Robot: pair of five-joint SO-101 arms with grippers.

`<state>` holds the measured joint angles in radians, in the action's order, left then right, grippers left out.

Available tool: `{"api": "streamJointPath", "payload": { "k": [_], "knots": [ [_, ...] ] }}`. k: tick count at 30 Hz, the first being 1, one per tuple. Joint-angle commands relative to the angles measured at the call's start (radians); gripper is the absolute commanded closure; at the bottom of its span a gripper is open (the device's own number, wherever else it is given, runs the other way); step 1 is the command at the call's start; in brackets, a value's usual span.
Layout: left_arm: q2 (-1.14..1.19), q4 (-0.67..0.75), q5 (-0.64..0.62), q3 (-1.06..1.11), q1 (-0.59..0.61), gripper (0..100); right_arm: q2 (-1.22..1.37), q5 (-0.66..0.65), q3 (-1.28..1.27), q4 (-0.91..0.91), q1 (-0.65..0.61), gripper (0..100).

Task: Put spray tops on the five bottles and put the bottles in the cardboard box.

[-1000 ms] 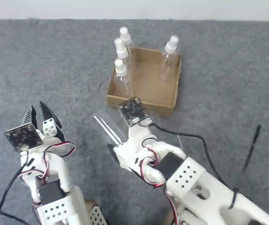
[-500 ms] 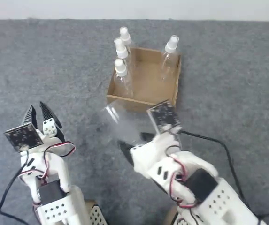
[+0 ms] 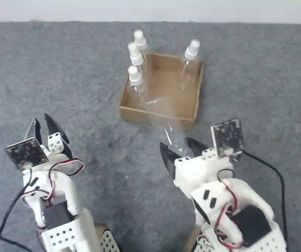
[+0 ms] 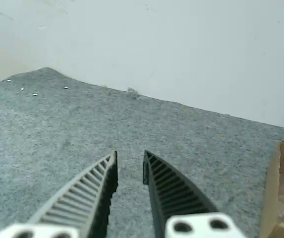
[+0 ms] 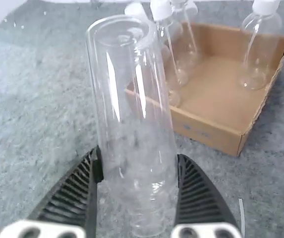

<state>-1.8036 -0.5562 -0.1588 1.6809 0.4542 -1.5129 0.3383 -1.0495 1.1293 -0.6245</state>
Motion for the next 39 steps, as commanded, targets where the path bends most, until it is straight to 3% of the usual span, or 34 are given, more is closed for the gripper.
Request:
{"api": "streamJointPath", "payload": {
  "k": [1,7,27,33,39],
  "knots": [
    [-0.005,0.032,-0.009,-0.027,0.000,92,-0.091,-0.017,0.077,0.045,0.015,96.9],
    [-0.005,0.032,-0.009,-0.027,0.000,92,-0.157,-0.017,0.077,0.081,0.044,96.9],
    [-0.005,0.032,-0.009,-0.027,0.000,92,-0.166,-0.011,0.069,0.107,0.524,96.9],
    [-0.005,0.032,-0.009,-0.027,0.000,92,-0.159,-0.011,0.069,0.232,0.578,96.9],
    [-0.005,0.032,-0.008,-0.025,0.000,92,-0.130,0.023,0.071,0.246,0.618,99.1]
  ]
}}
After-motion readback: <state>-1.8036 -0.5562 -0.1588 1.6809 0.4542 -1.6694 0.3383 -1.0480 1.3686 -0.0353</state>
